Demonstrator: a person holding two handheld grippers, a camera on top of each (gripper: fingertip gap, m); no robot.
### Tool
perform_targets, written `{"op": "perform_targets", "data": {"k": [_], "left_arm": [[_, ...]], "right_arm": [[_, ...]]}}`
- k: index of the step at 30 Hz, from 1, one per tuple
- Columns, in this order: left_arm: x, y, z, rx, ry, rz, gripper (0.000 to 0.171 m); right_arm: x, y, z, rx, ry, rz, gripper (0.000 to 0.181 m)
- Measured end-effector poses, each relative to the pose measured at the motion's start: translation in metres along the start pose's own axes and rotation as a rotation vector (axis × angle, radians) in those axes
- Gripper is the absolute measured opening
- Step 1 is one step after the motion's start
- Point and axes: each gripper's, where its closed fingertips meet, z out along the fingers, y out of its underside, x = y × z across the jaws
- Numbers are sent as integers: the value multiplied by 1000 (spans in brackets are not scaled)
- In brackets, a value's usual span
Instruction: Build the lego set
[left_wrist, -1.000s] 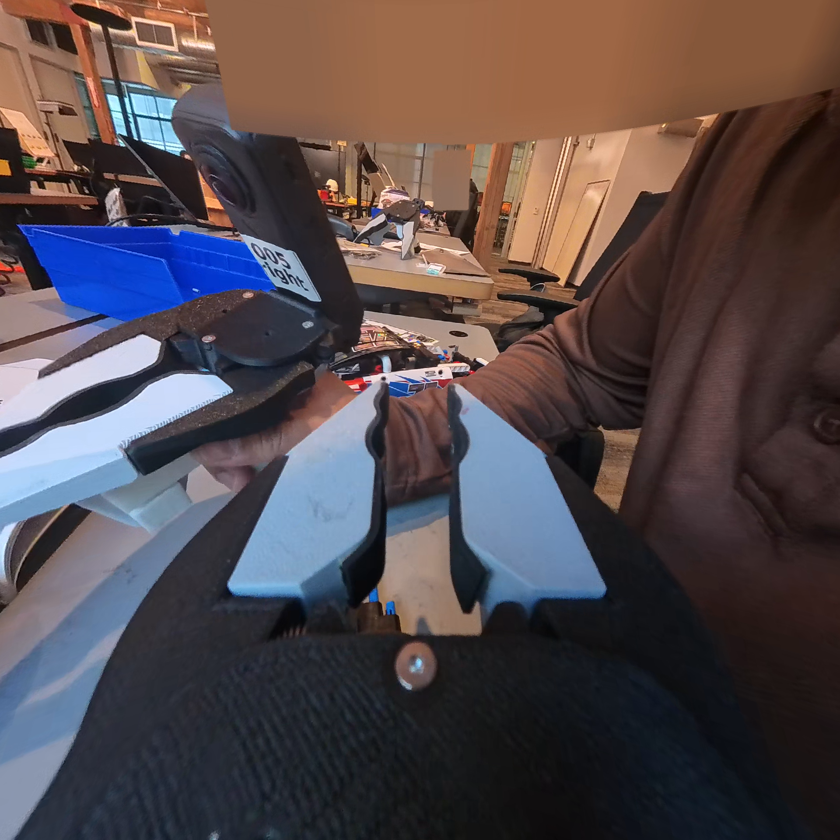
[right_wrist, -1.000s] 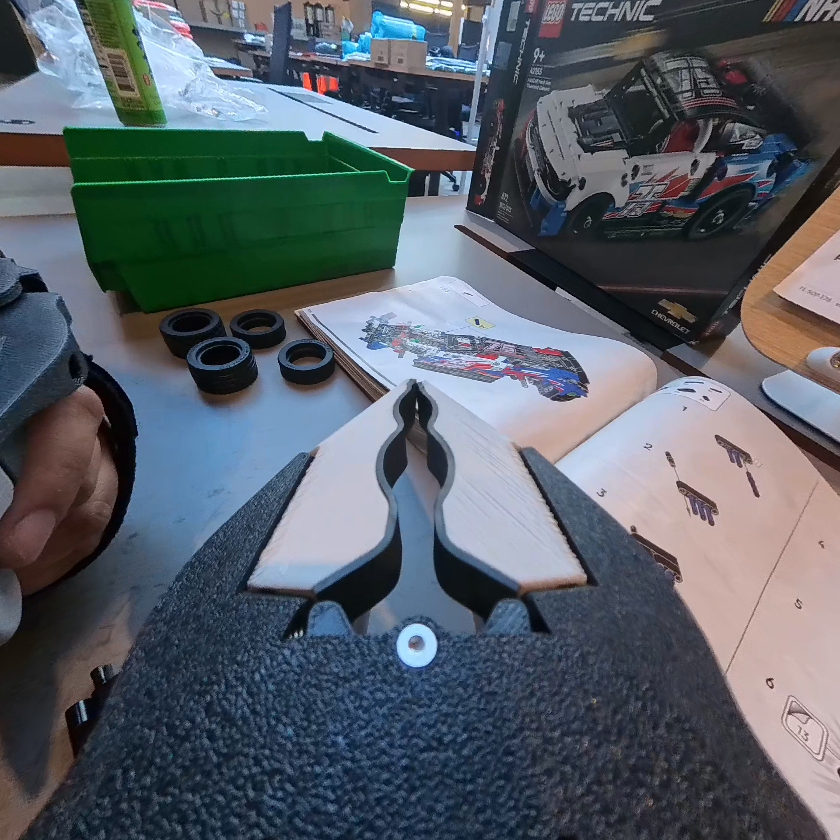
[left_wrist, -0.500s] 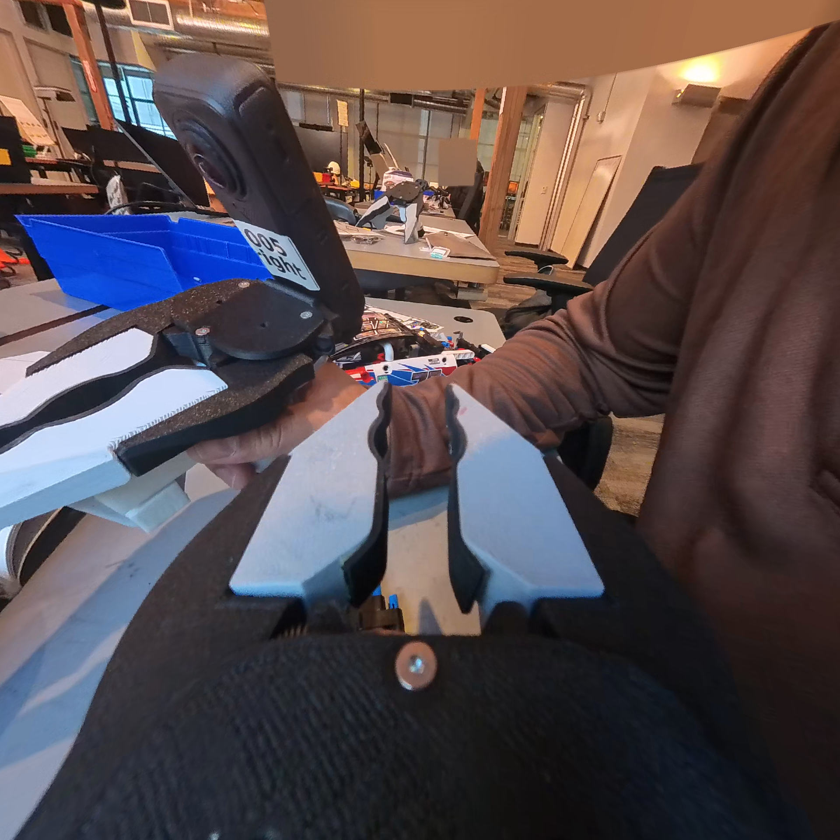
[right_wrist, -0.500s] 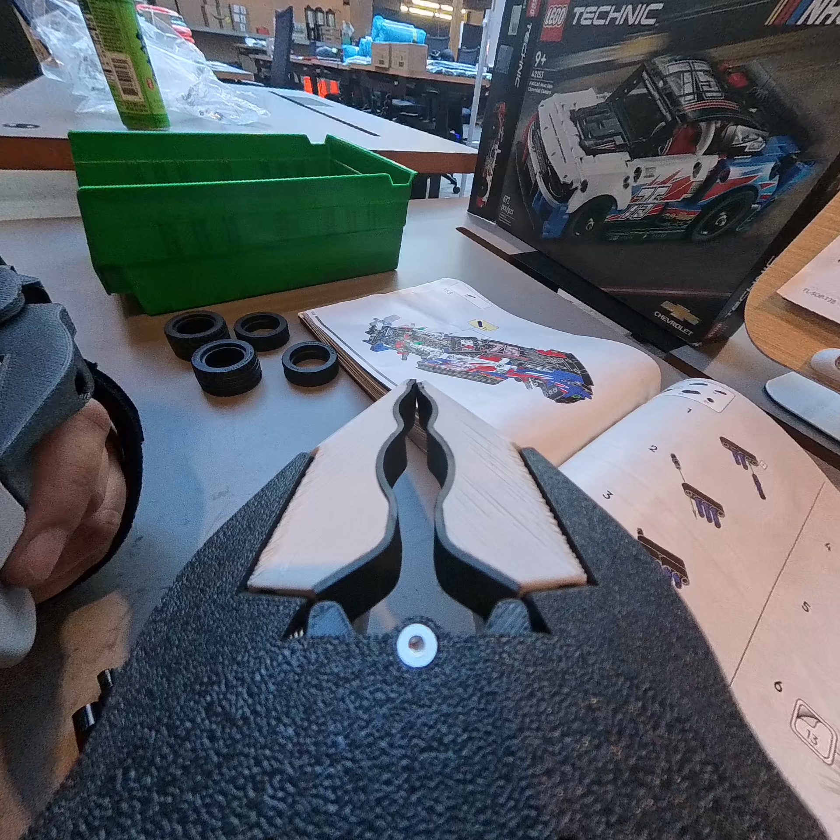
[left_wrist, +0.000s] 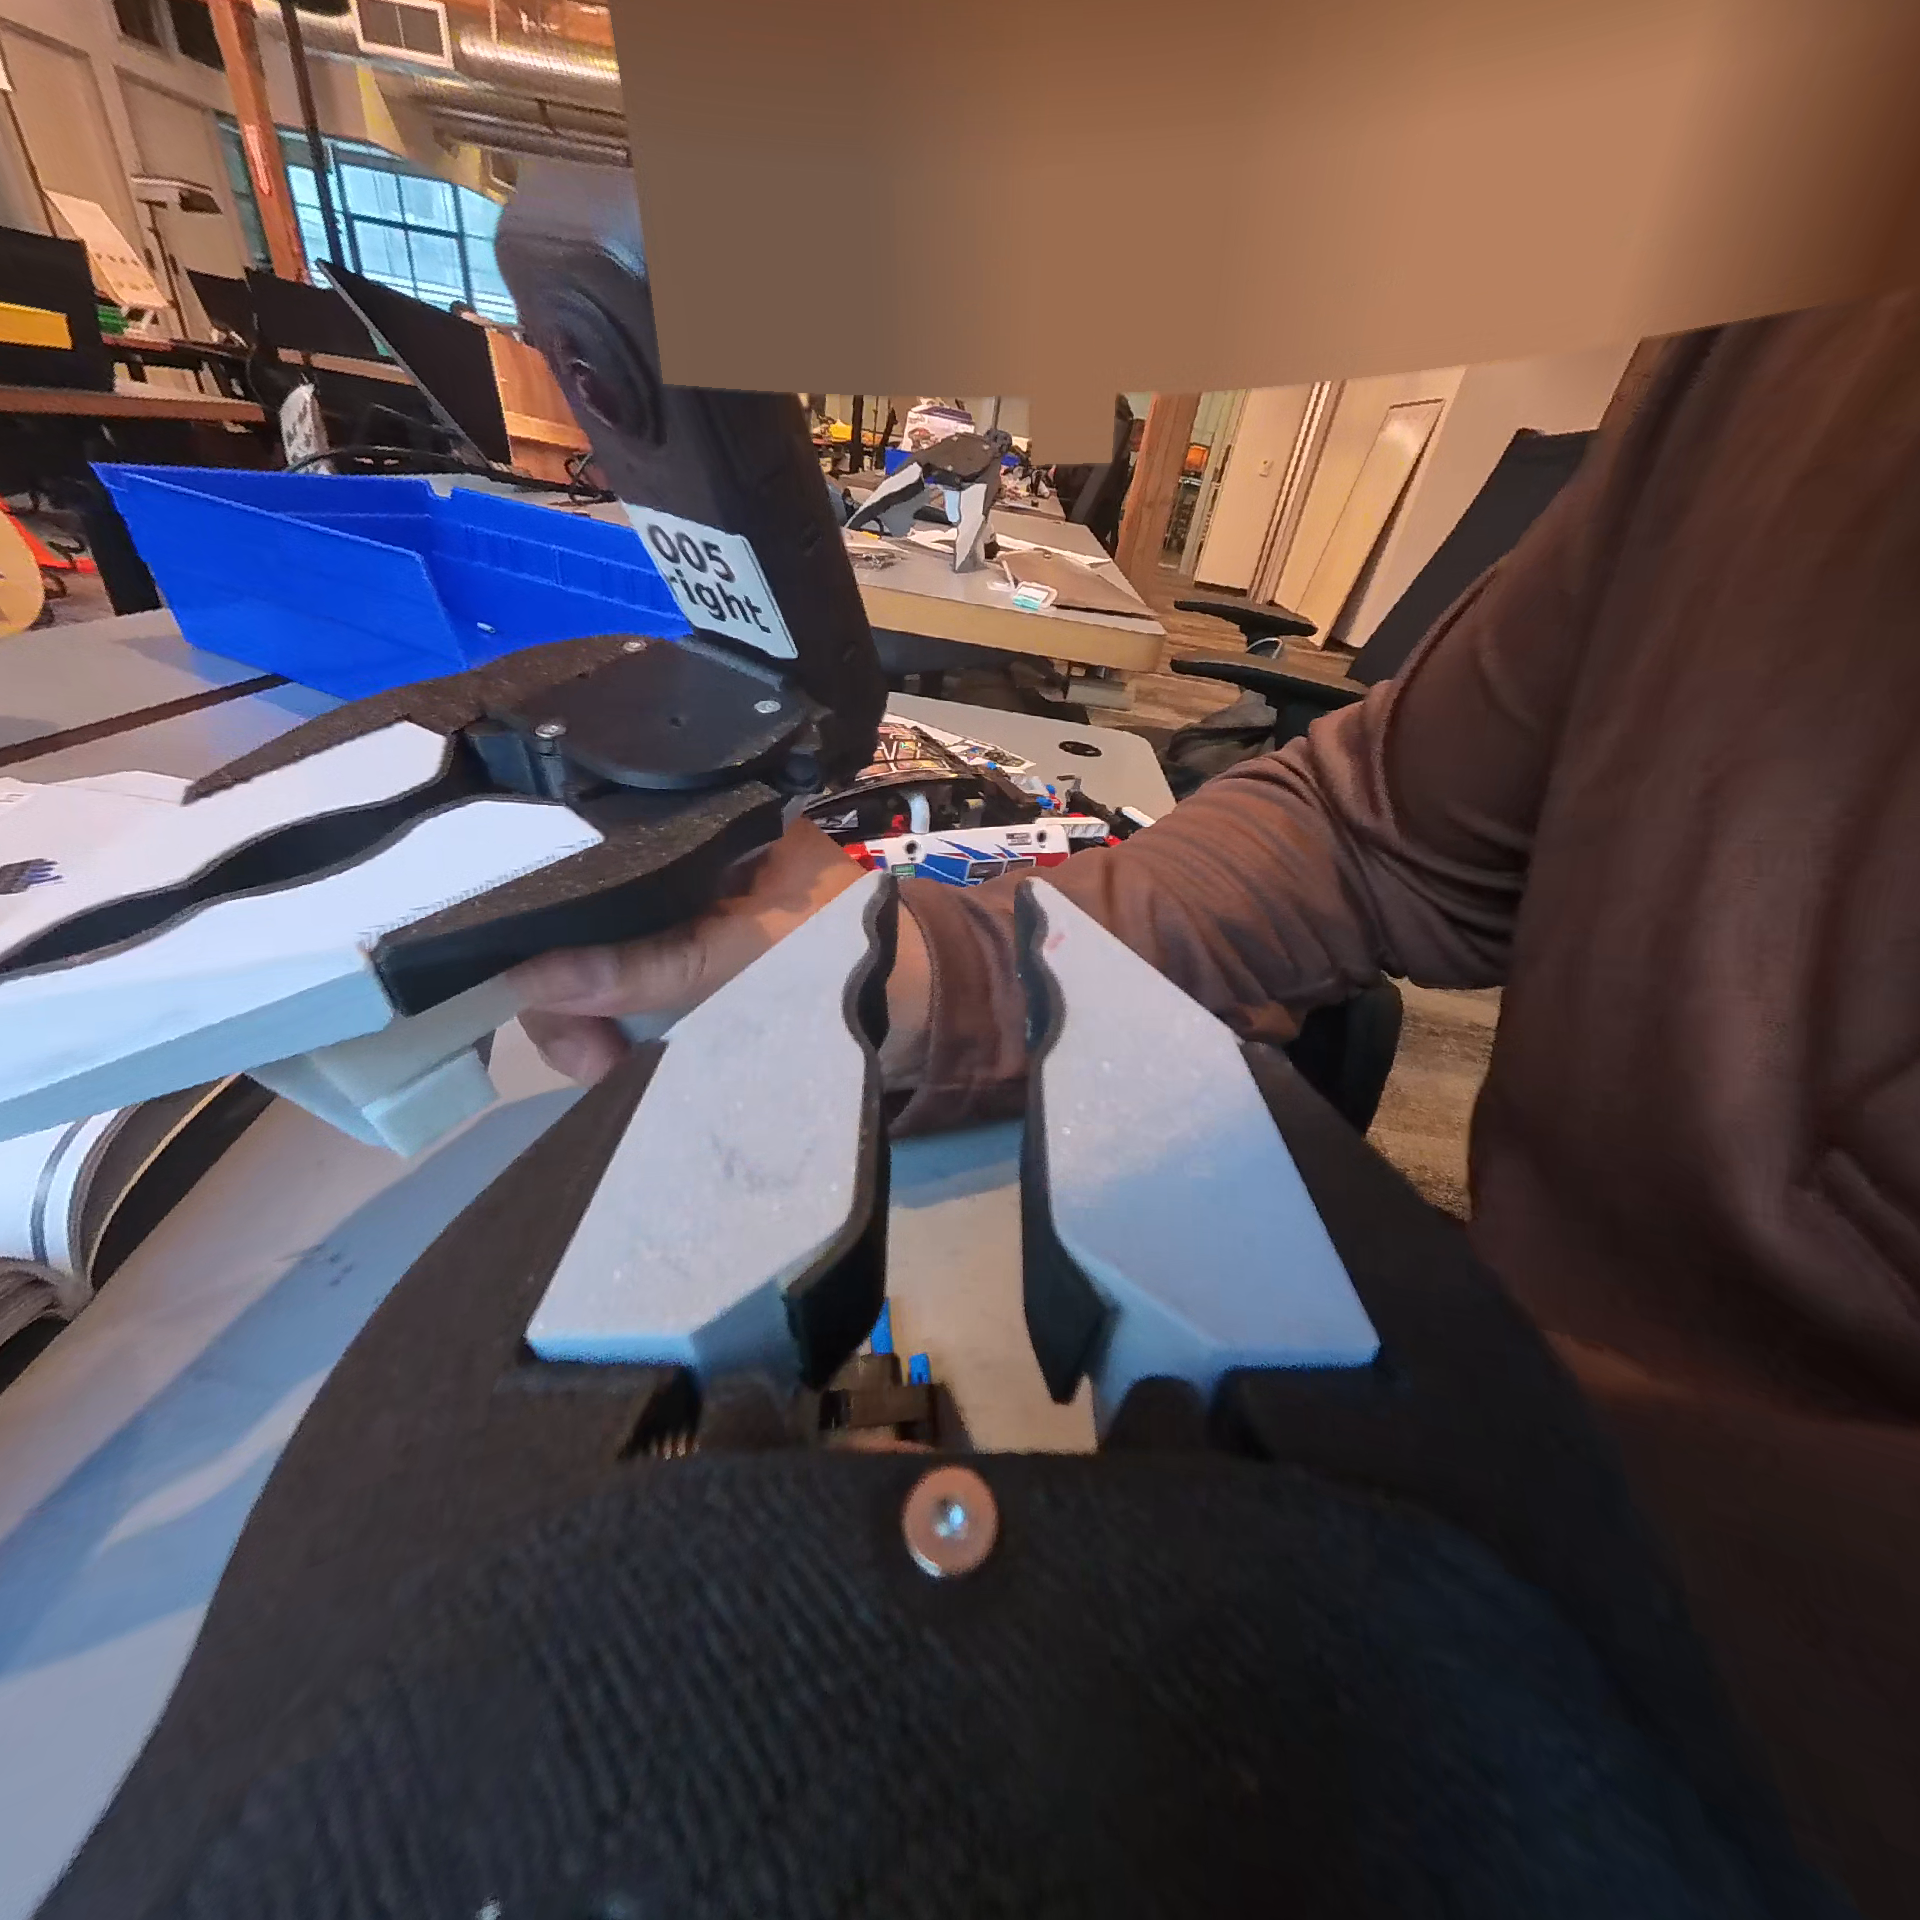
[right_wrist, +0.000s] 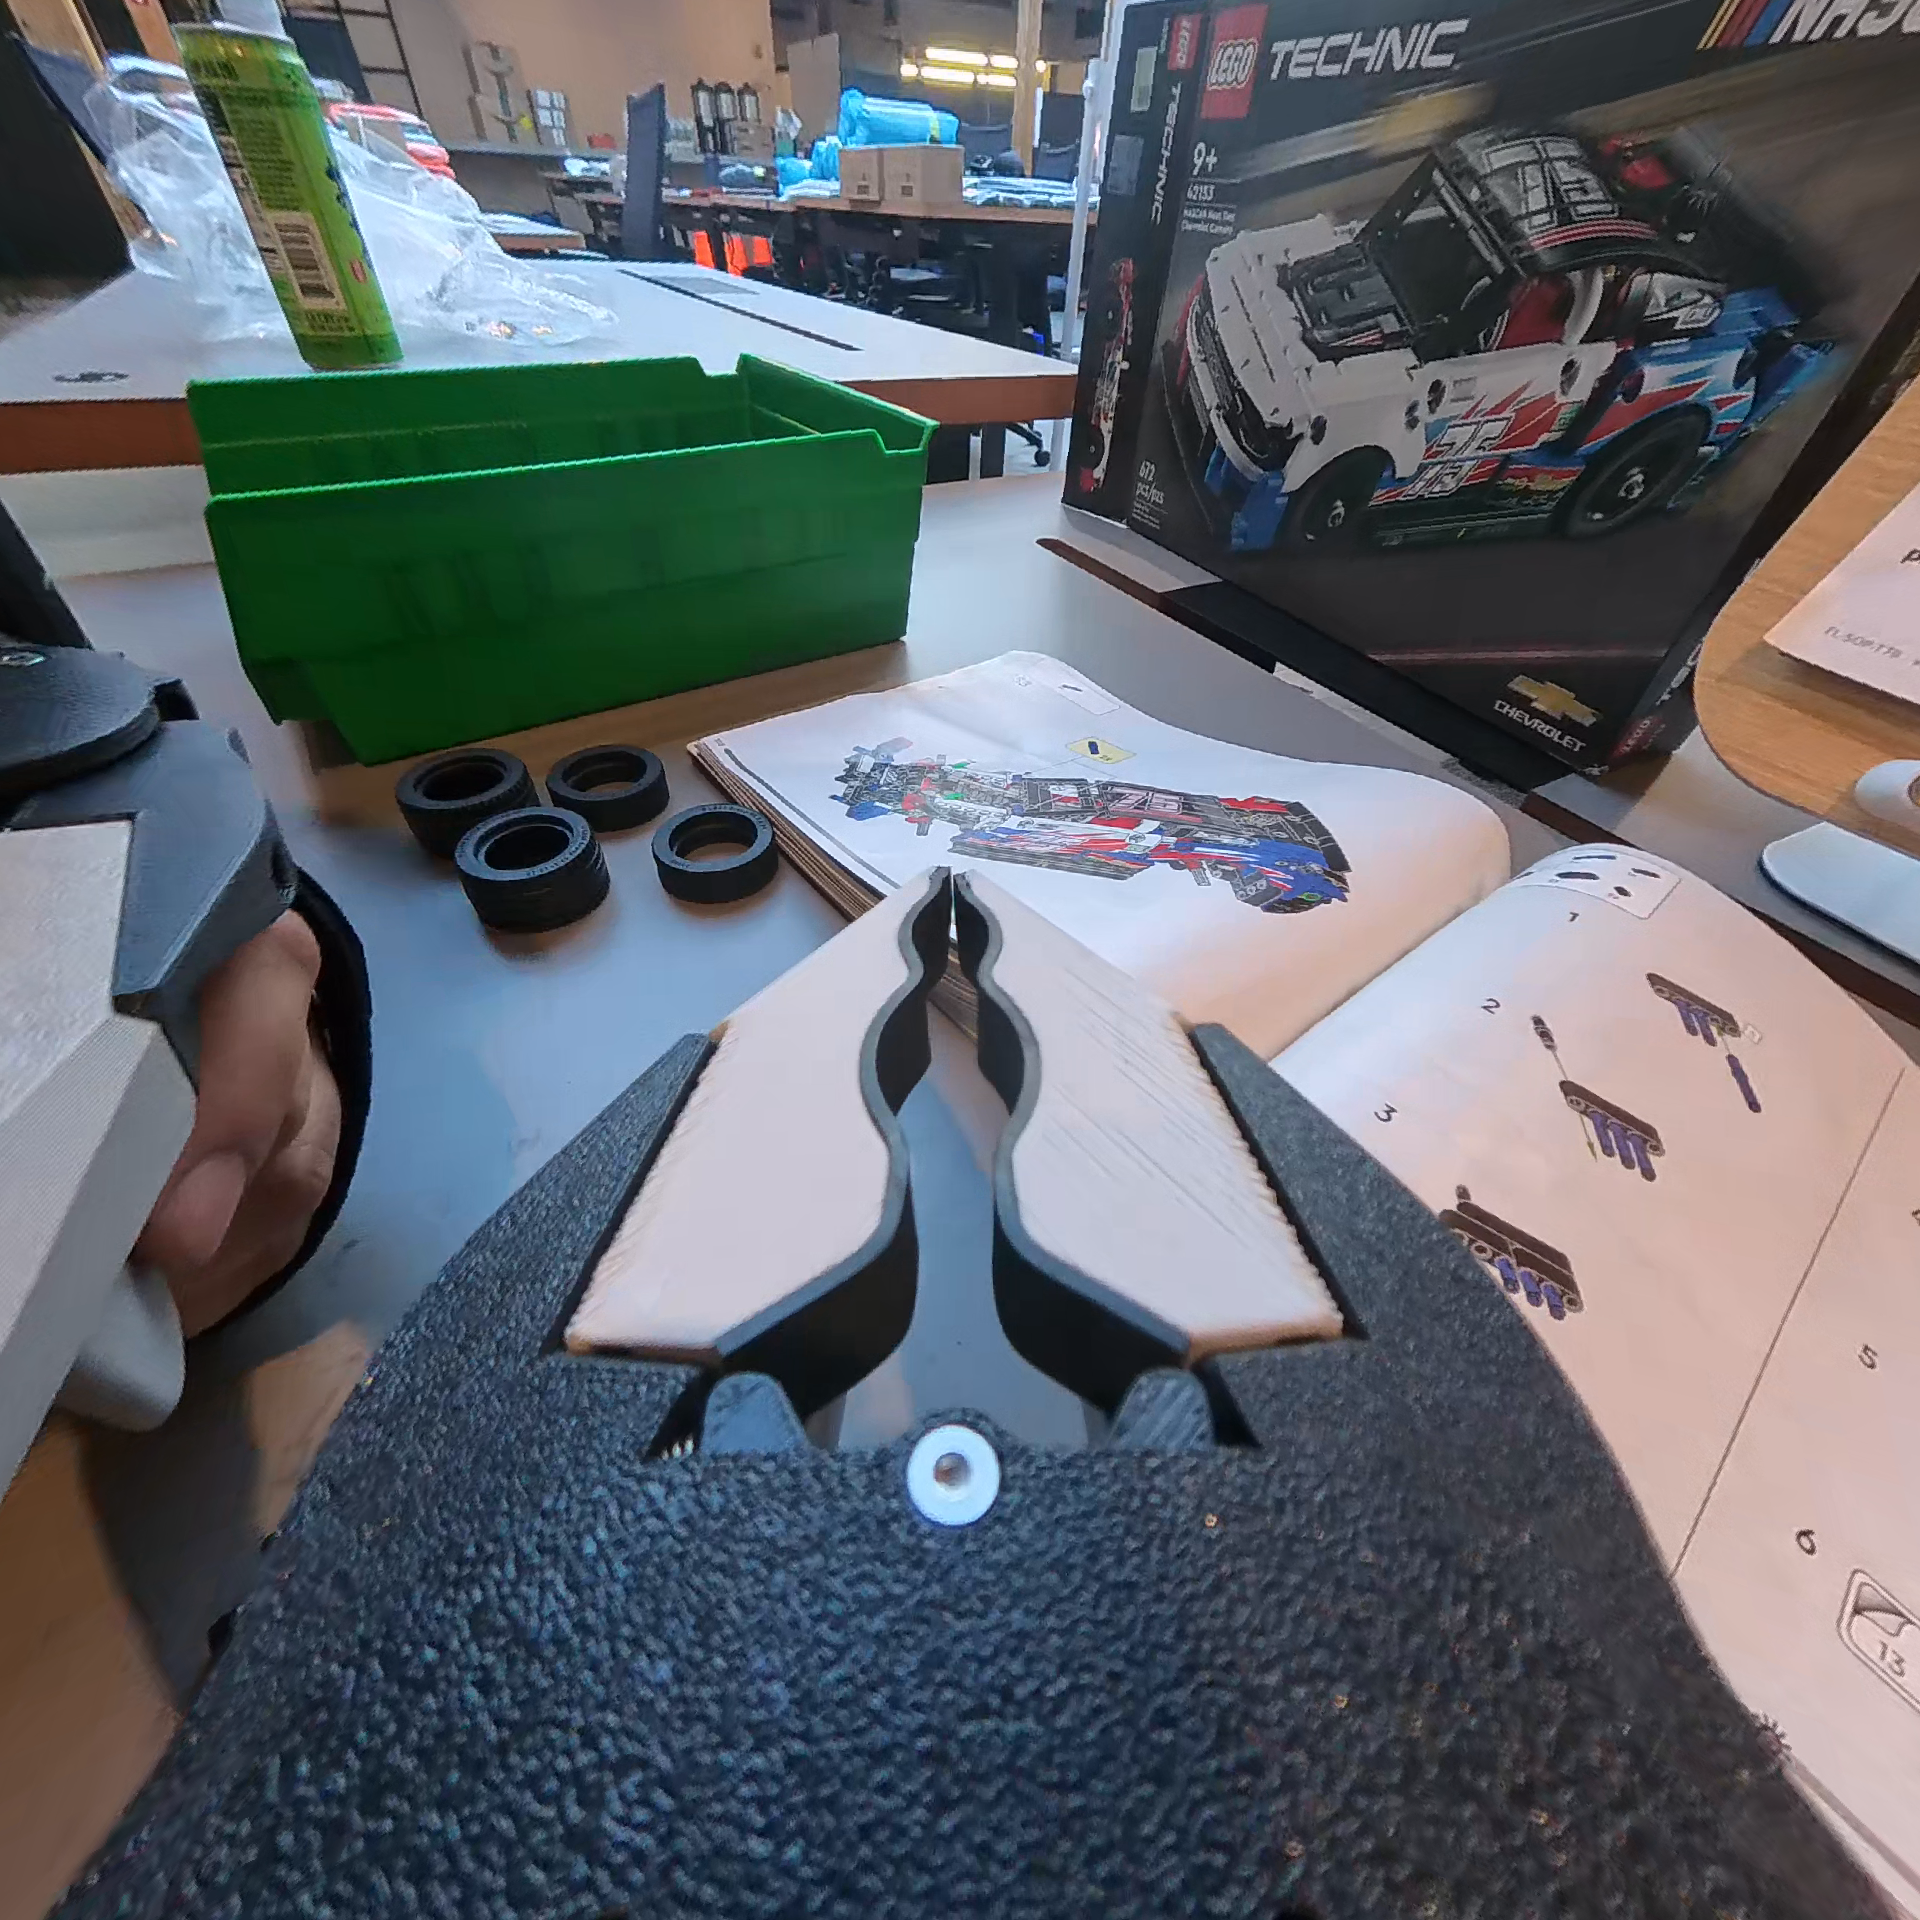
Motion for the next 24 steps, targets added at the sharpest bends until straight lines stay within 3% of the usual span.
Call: {"op": "perform_targets", "data": {"k": [10, 15, 20, 24], "left_arm": [[-7, 4, 1, -20, -11, -33, 20], [-5, 5, 2, -29, -16, -9, 20], [-20, -8, -8, 7, -79, 11, 19], [-48, -23, -25, 68, -166, -43, 18]], "right_arm": [[4, 0, 2, 1, -5, 17, 6], [7, 1, 6, -11, 19, 1, 19], [19, -8, -4, -38, 156, -1, 34], [64, -47, -52, -75, 416, -2, 28]]}}
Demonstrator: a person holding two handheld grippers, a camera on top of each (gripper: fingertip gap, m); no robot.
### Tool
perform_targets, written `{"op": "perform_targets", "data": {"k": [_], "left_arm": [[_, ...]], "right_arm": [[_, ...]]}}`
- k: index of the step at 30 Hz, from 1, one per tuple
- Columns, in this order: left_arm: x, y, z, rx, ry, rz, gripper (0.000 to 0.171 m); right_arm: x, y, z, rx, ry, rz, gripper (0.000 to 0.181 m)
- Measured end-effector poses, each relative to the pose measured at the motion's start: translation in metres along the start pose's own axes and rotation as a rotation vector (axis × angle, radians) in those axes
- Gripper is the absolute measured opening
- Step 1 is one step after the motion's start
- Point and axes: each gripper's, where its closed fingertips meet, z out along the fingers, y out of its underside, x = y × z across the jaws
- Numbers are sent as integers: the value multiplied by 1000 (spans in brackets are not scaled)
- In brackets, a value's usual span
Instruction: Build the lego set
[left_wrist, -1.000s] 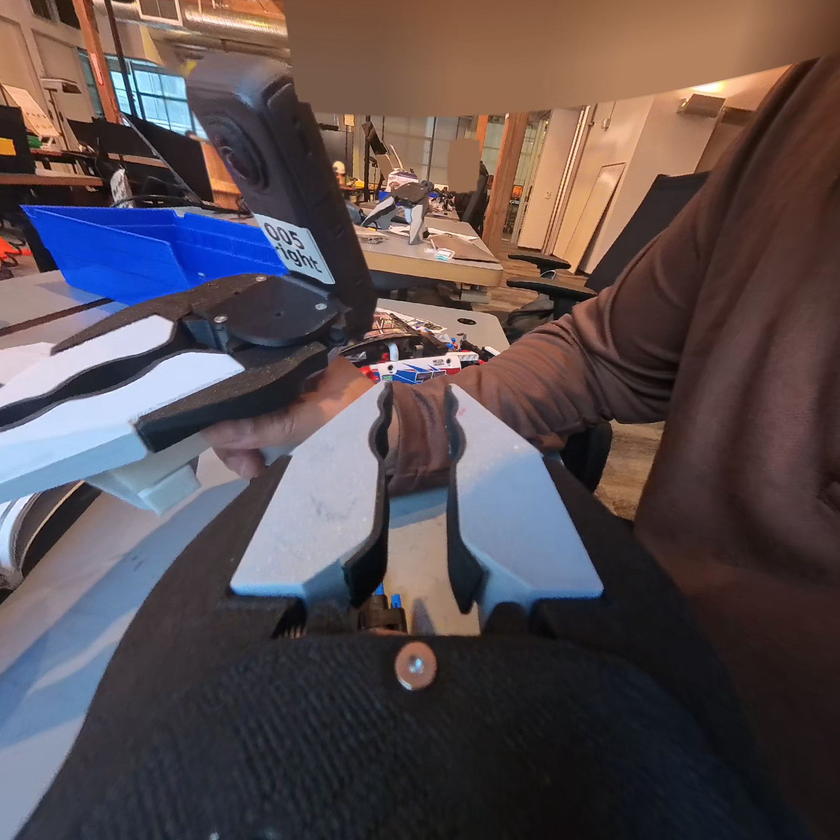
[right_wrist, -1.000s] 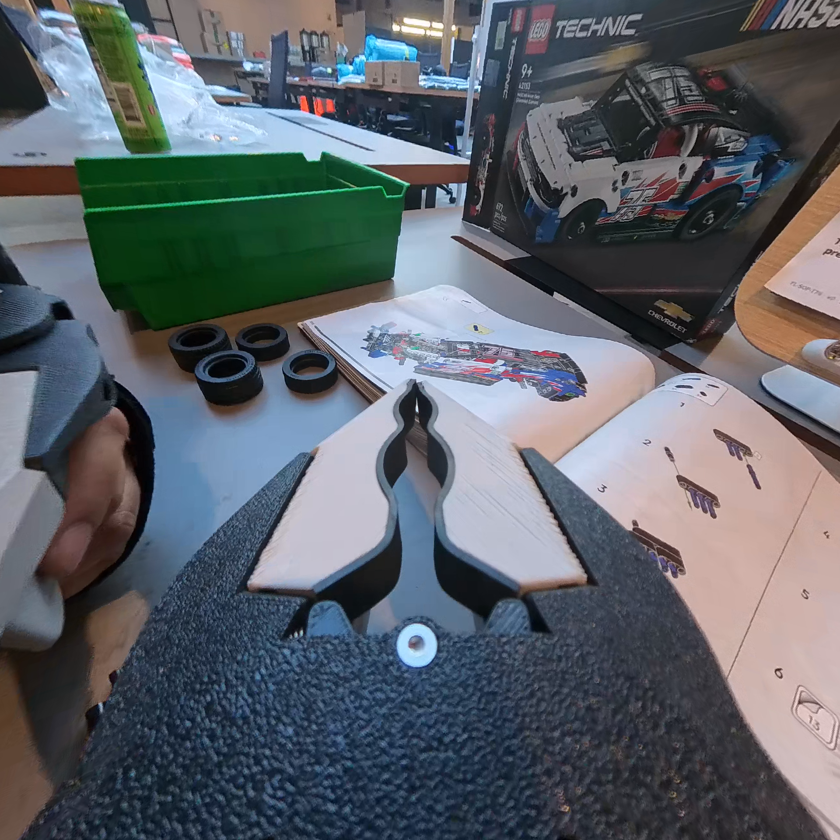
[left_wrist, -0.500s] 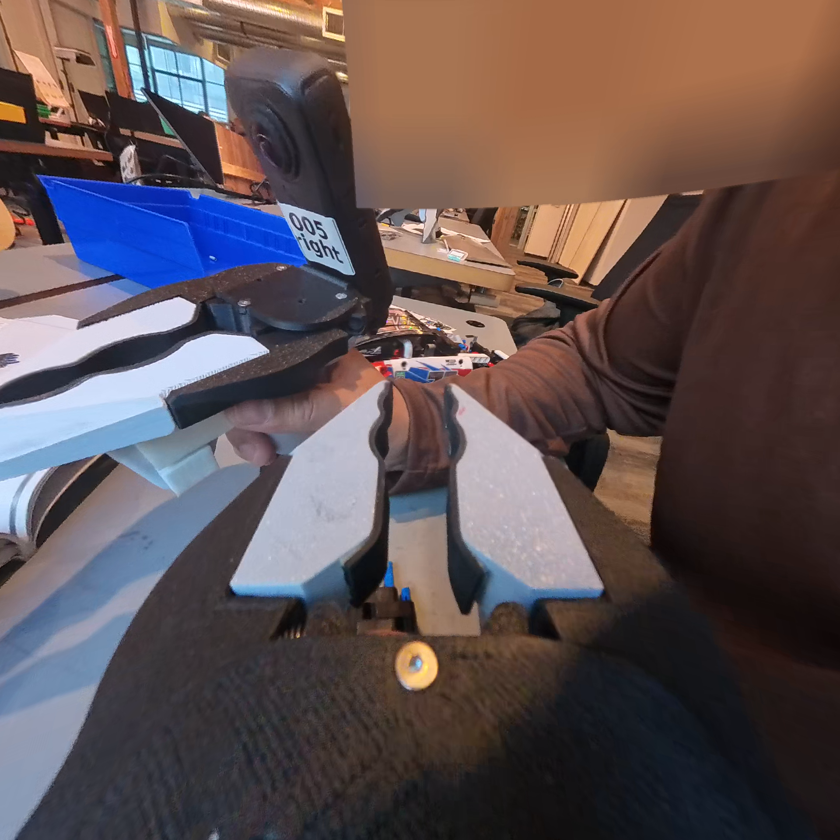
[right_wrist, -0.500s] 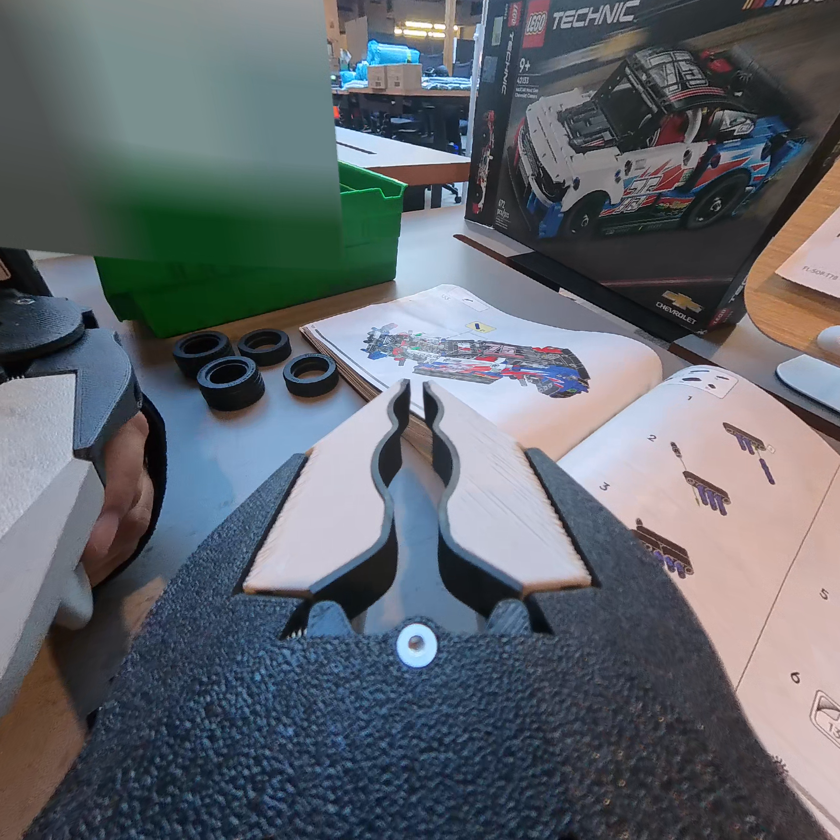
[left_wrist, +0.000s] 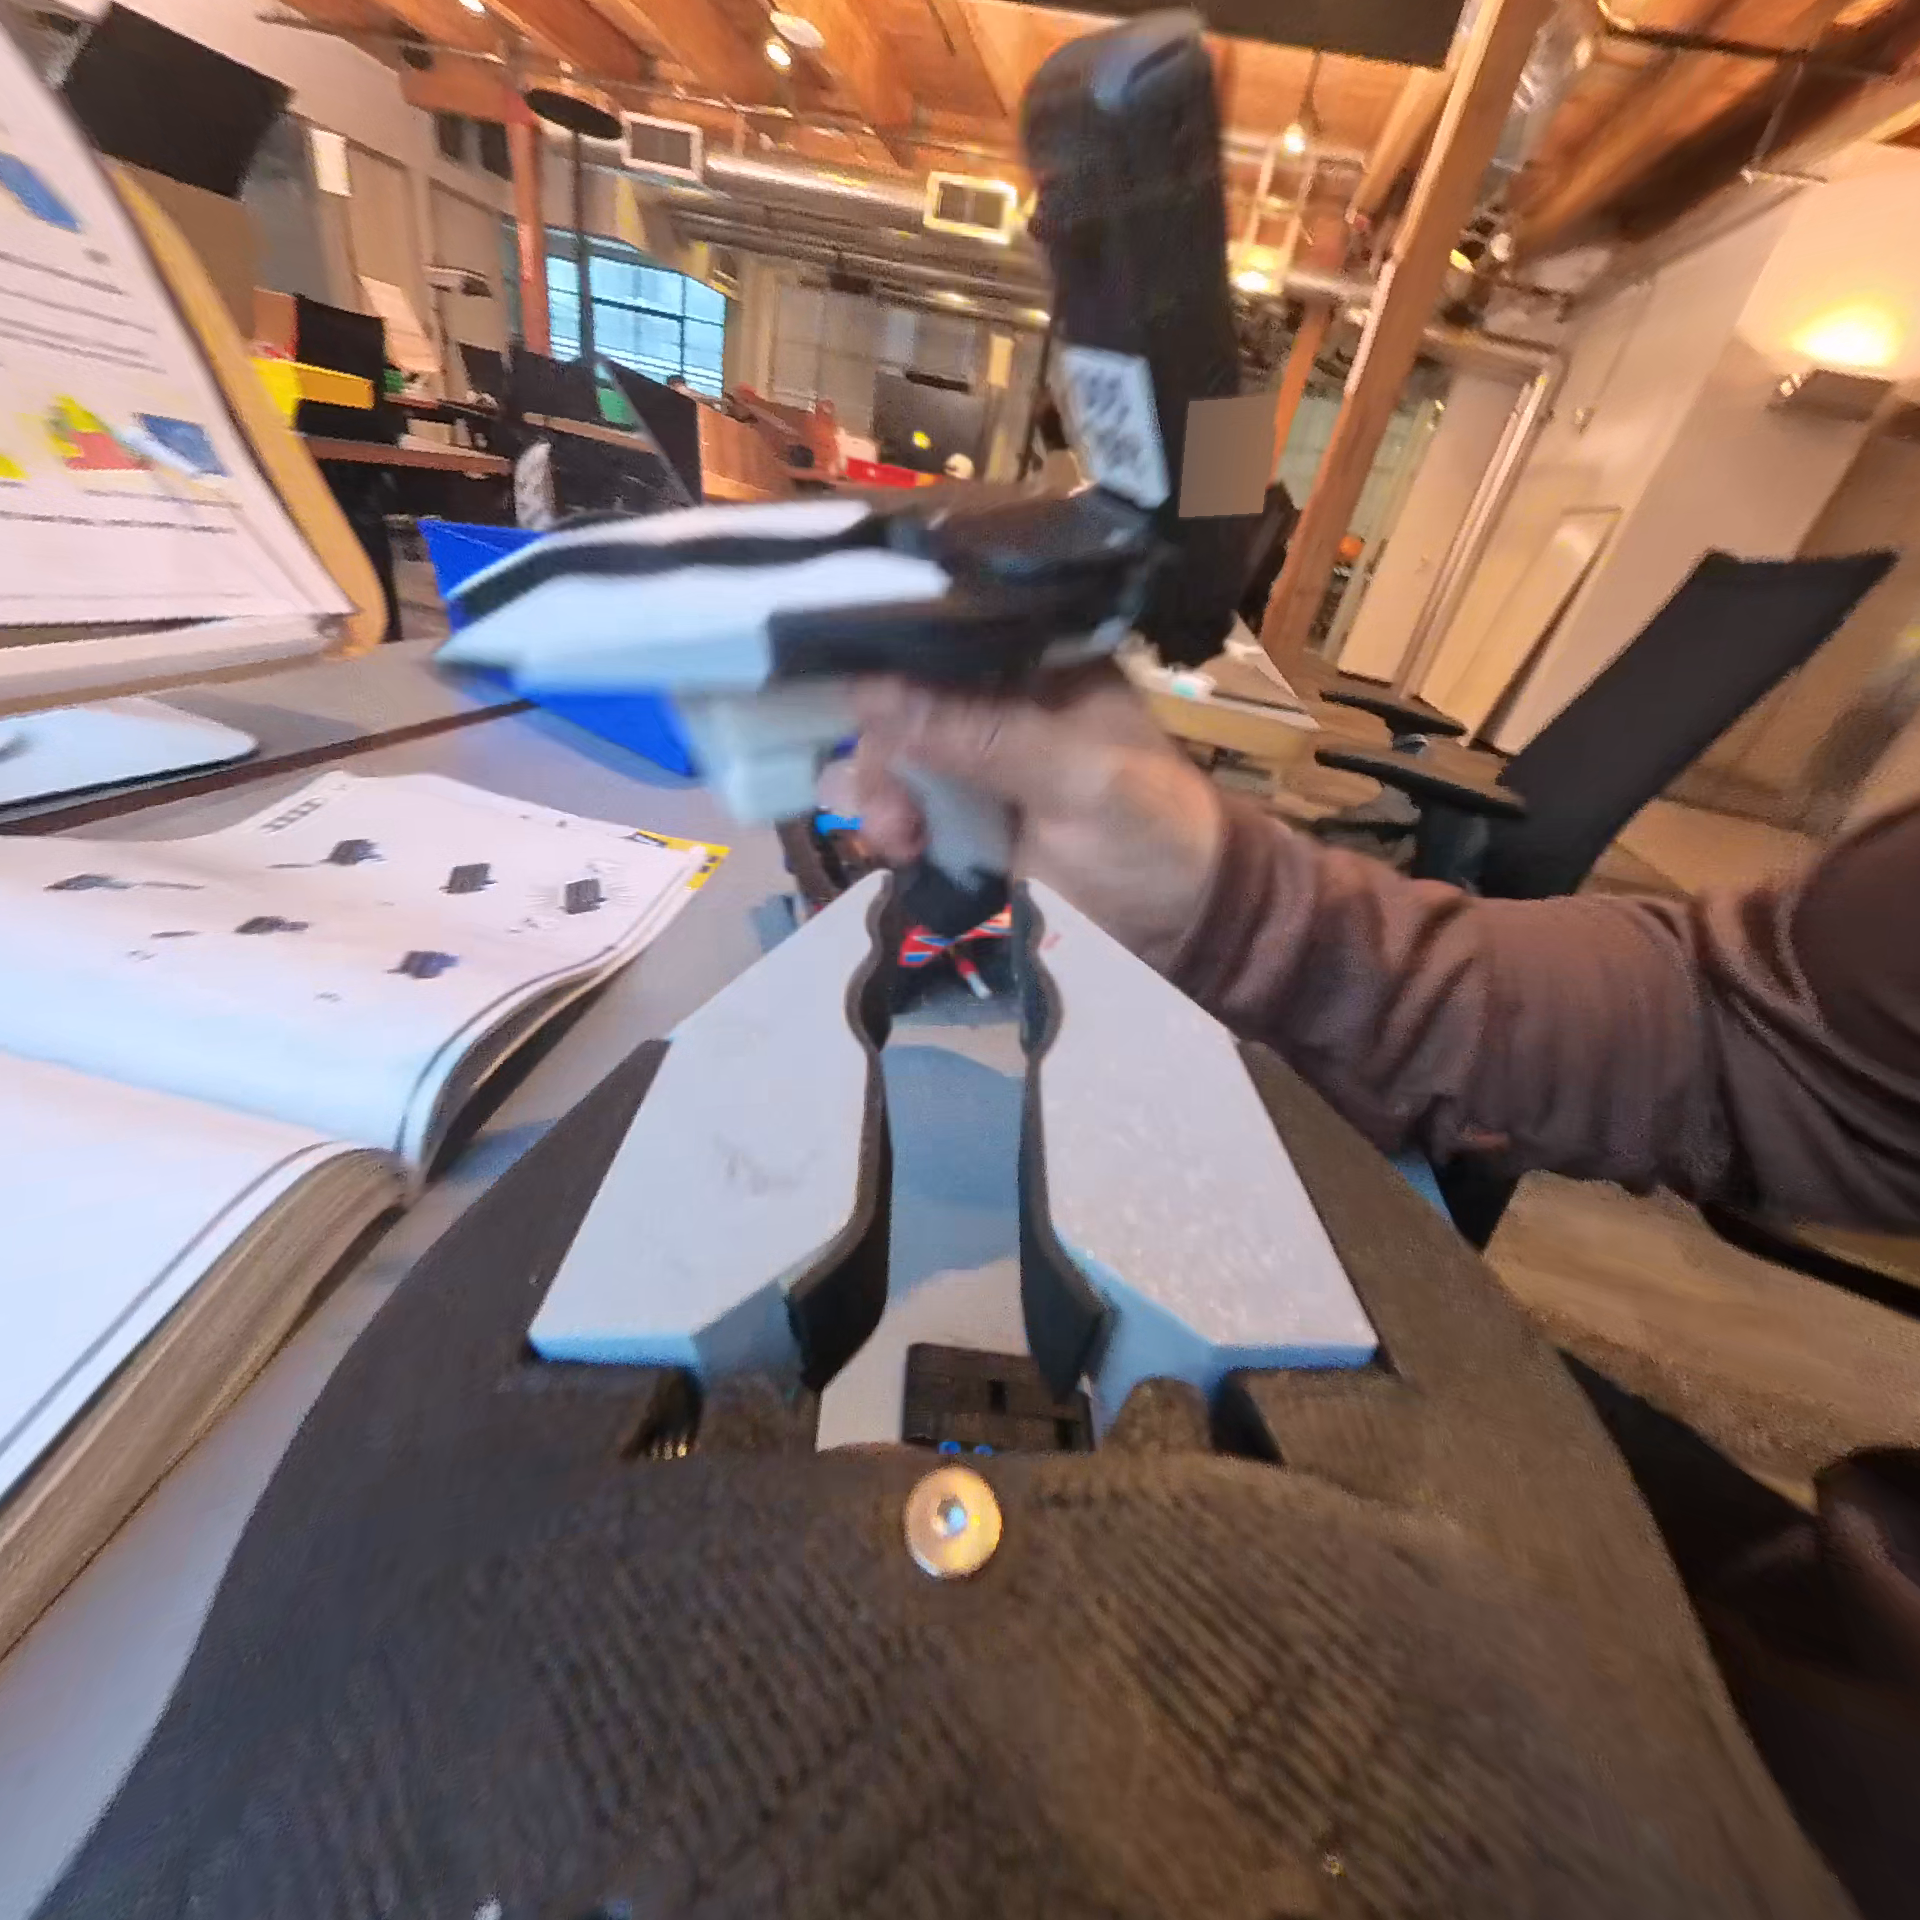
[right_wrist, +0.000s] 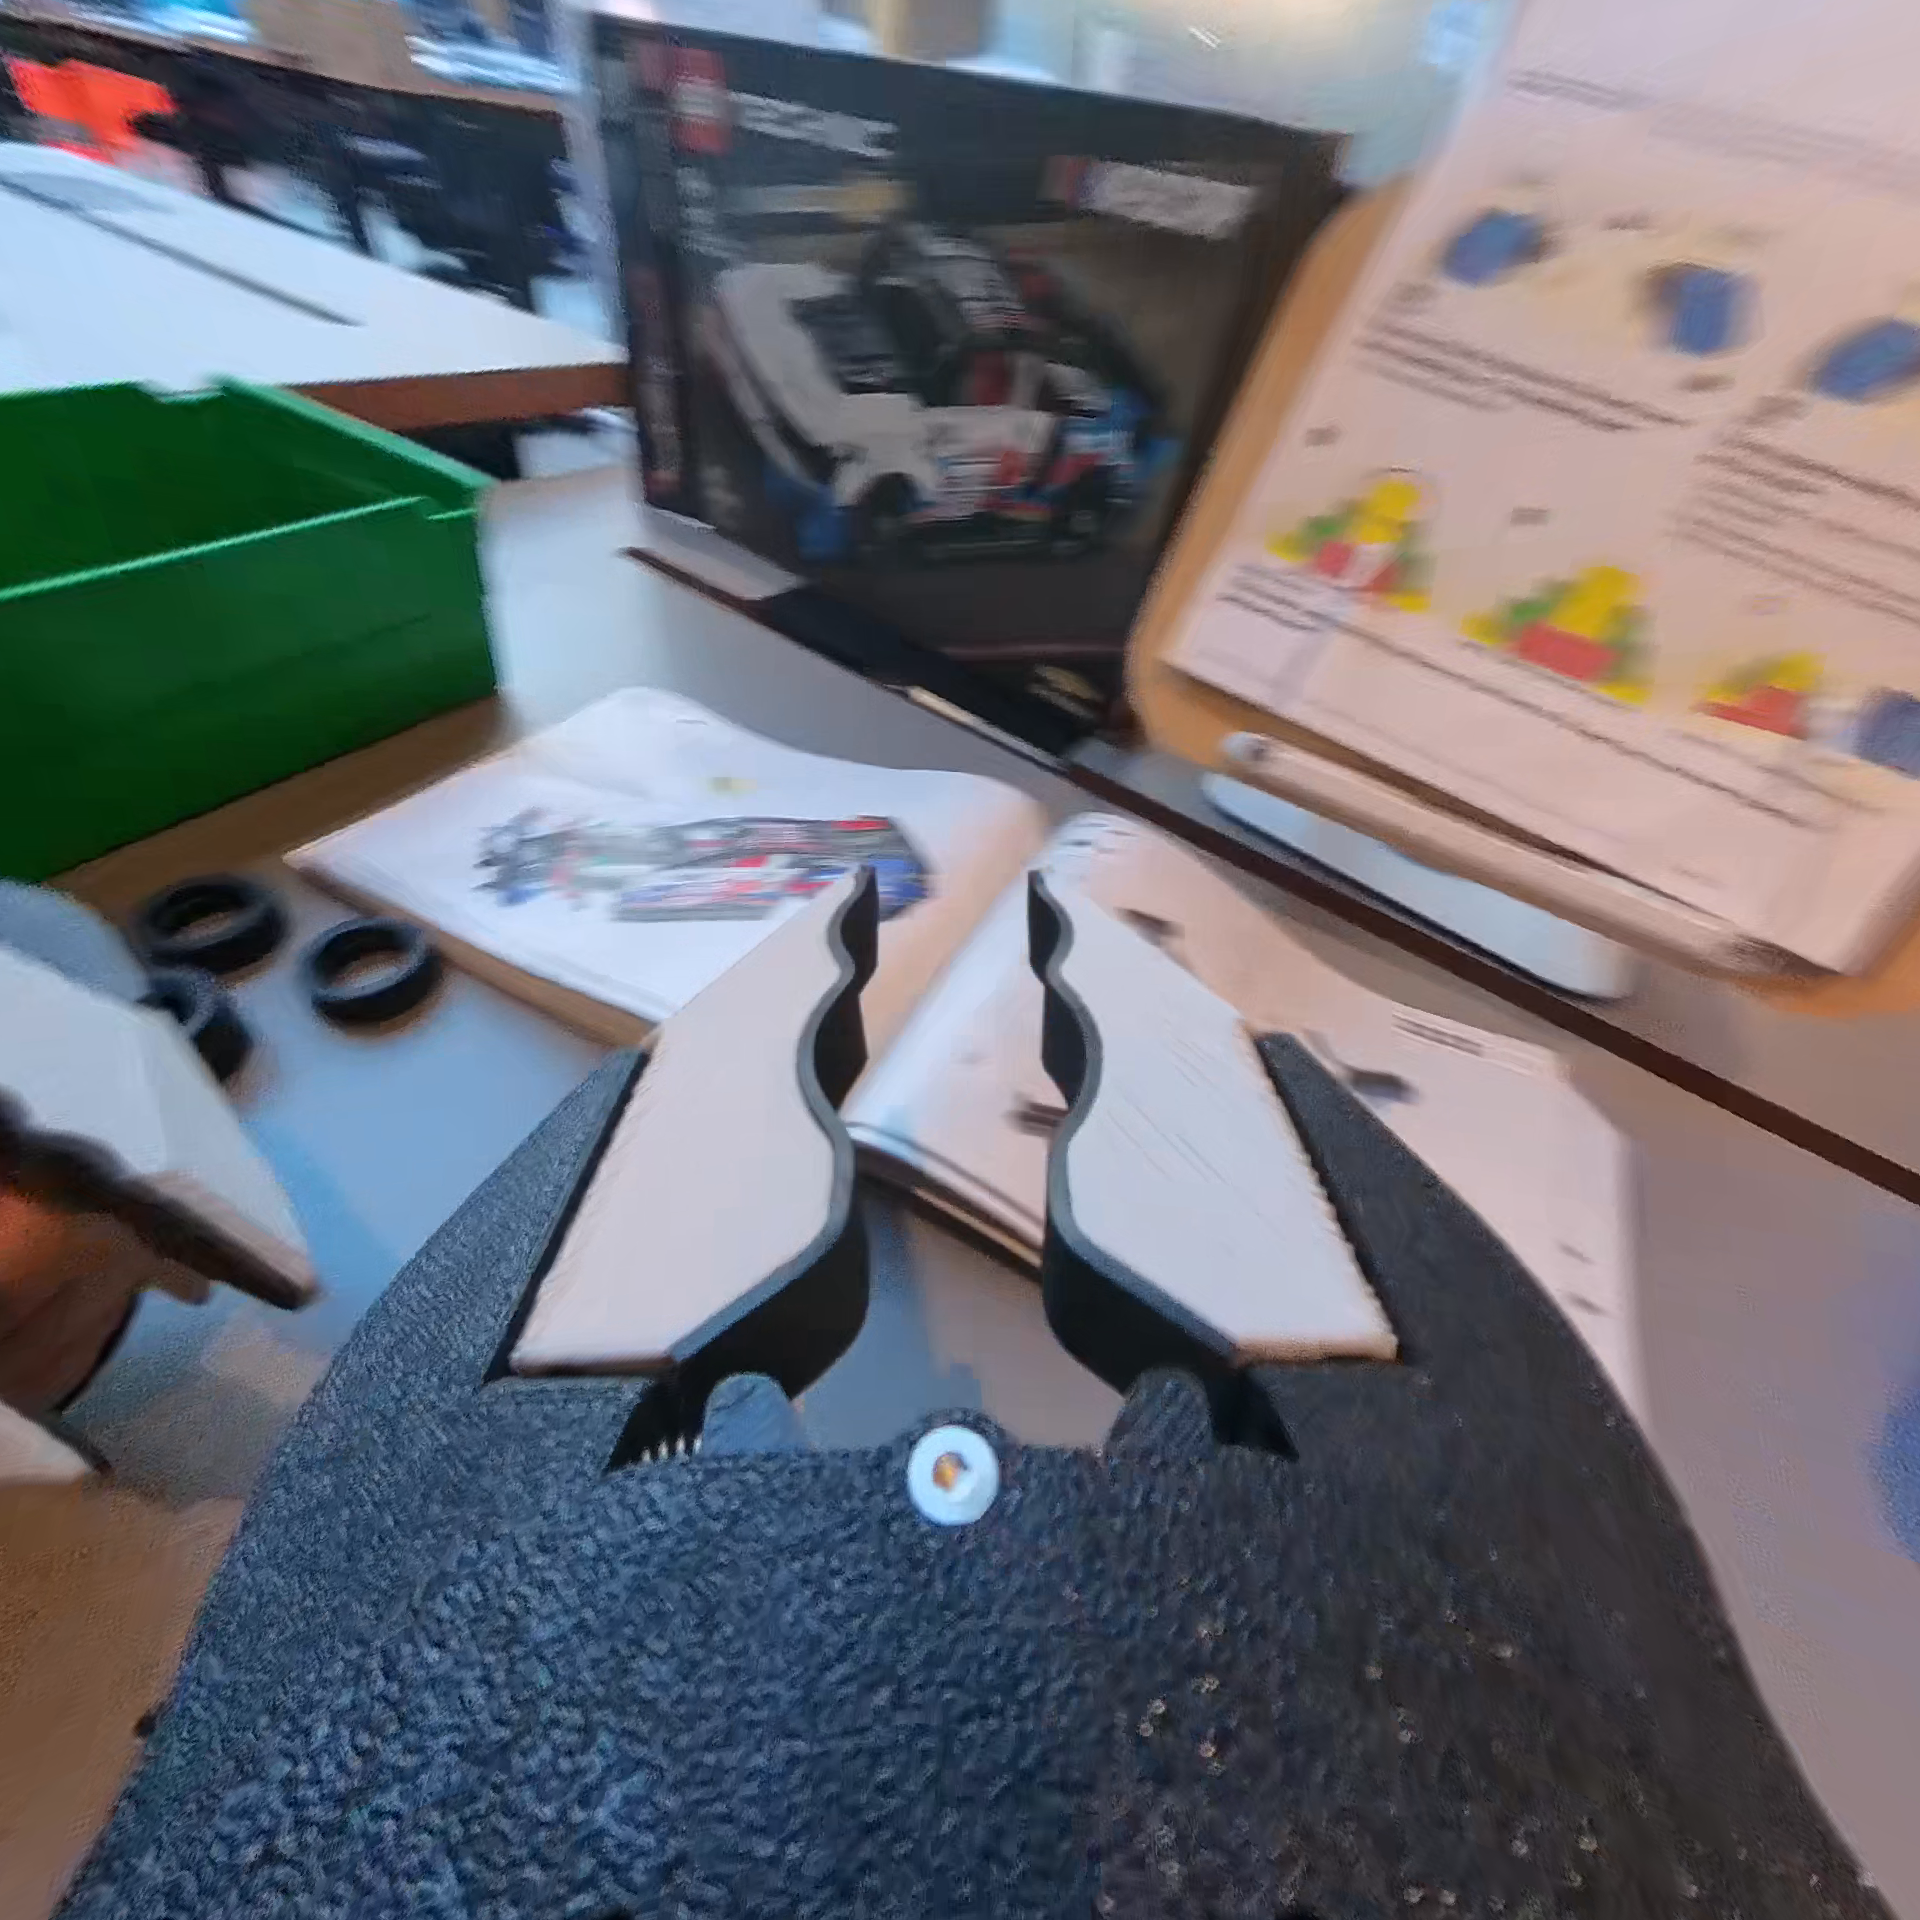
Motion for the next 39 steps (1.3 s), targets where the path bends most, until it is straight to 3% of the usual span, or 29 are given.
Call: {"op": "perform_targets", "data": {"k": [3, 5, 6, 8, 10, 15, 20, 26, 39], "left_arm": [[-19, -6, -6, 17, -56, -66, 18], [-22, -6, -7, 17, -60, -88, 18], [-22, -5, -6, 14, -55, -97, 18], [-20, -5, -5, 5, -43, -101, 18], [-20, -6, -5, -1, -45, -77, 18], [-23, -3, -5, -28, -53, -52, 18], [-22, -2, -5, -37, -40, -78, 18], [-21, -2, -4, -47, -33, -78, 18], [-18, 13, 2, -107, 3, -133, 19]], "right_arm": [[77, -8, -15, -158, 157, 76, 39], [131, 6, -16, -310, 229, 153, 58], [146, 20, -12, -398, 208, 210, 55], [159, 57, 0, -592, 130, 348, 64], [158, 96, 11, -765, 80, 387, 62], [160, 170, 20, -1080, 124, 268, 73], [148, 169, 31, -1056, 85, 285, 72], [136, 167, 34, -1066, 42, 263, 50], [134, 166, 34, -1111, 80, 288, 51]]}}
